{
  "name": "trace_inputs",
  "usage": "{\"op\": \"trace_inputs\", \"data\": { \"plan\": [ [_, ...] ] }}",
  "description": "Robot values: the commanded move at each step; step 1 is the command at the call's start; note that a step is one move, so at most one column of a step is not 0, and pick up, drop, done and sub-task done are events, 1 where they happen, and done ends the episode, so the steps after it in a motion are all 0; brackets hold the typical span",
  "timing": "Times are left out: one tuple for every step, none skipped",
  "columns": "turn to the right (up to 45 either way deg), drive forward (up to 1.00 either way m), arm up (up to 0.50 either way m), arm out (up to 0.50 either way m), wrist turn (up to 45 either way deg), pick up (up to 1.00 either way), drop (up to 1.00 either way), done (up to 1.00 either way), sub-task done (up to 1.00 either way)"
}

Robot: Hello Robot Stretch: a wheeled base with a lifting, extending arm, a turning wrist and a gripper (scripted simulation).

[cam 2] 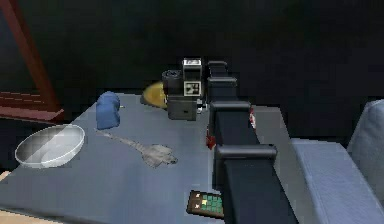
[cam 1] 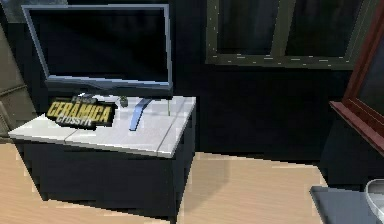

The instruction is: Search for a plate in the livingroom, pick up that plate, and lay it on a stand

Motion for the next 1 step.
{"op": "trace_inputs", "data": {
  "plan": [
    [0.0, 0.00, 0.00, 0.00, -45.0, 0.00, 0.00, 0.00, 0.00]
  ]
}}
